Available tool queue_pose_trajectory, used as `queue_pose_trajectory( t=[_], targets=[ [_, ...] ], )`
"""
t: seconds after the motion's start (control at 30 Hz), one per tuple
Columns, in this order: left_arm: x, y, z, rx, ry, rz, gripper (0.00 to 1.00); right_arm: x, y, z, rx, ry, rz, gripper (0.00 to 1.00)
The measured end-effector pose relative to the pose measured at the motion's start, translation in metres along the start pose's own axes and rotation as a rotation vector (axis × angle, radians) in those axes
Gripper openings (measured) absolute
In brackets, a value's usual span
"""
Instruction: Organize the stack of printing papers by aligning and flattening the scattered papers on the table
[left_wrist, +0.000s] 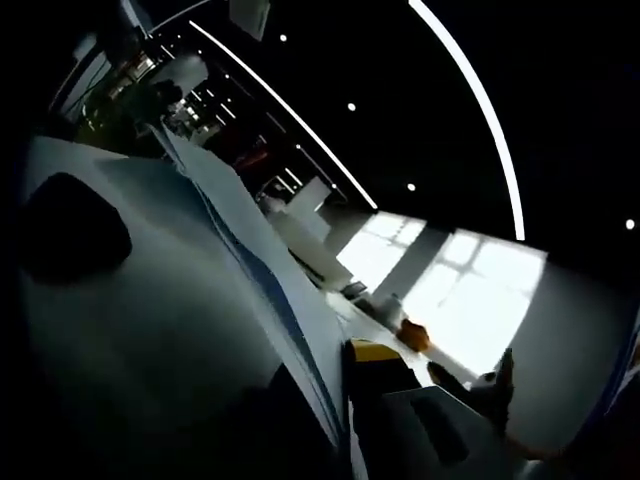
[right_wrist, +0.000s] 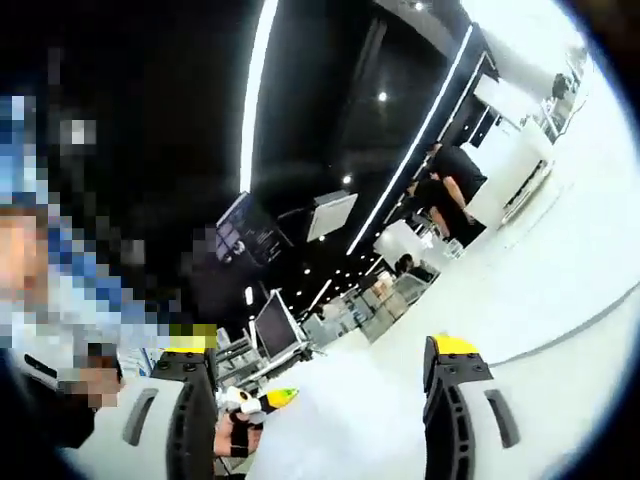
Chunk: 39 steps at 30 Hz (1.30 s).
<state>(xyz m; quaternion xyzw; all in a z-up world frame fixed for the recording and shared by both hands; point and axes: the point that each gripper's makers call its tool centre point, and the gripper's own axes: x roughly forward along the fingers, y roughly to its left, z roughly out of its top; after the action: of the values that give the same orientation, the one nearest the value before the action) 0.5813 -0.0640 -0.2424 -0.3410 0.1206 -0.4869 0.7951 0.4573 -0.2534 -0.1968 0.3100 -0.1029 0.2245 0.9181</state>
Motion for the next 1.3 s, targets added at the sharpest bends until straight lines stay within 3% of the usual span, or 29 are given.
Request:
queue_pose_trajectory(
  t=[0.1,0.33,0.53,0.67,0.8,0.9,0.97,1.03,1.13,1.2,1.3],
  targets=[
    [0.0,0.0,0.002,-0.003,-0.002,-0.003,0.07,0.0,-0.003,-0.001,-0.07,0.01,-0.031,0.82],
    [-0.001,-0.017,-0.007,-0.013,0.002,-0.01,0.07,-0.003,-0.02,0.006,-0.074,0.003,-0.102,0.82],
    [-0.001,-0.024,-0.01,-0.021,0.003,-0.014,0.07,-0.017,-0.04,0.015,-0.134,0.011,-0.199,0.82],
    [-0.001,-0.031,-0.015,-0.015,0.008,-0.018,0.07,-0.035,-0.063,0.027,-0.207,0.018,-0.308,0.83],
    [-0.001,-0.027,-0.013,-0.019,0.01,-0.02,0.07,-0.051,-0.085,0.041,-0.372,0.038,-0.426,0.86],
    [0.0,-0.024,-0.011,-0.022,0.014,-0.021,0.07,-0.06,-0.099,0.043,-0.379,0.068,-0.479,0.87],
    [0.0,-0.023,-0.011,-0.02,0.018,-0.019,0.07,-0.069,-0.113,0.045,-0.43,0.11,-0.538,0.87],
    [0.0,-0.023,-0.011,-0.019,0.02,-0.019,0.07,-0.077,-0.129,0.044,-0.463,0.165,-0.604,0.87],
    [0.0,-0.016,-0.007,-0.019,0.02,-0.02,0.07,-0.091,-0.157,0.038,-0.557,0.3,-0.706,0.89],
    [0.0,-0.011,-0.003,-0.022,0.018,-0.02,0.07,-0.091,-0.166,0.03,-0.529,0.345,-0.721,0.88],
    [0.0,-0.005,0.001,-0.024,0.016,-0.021,0.07,-0.089,-0.168,0.027,-0.535,0.358,-0.725,0.9]
  ],
)
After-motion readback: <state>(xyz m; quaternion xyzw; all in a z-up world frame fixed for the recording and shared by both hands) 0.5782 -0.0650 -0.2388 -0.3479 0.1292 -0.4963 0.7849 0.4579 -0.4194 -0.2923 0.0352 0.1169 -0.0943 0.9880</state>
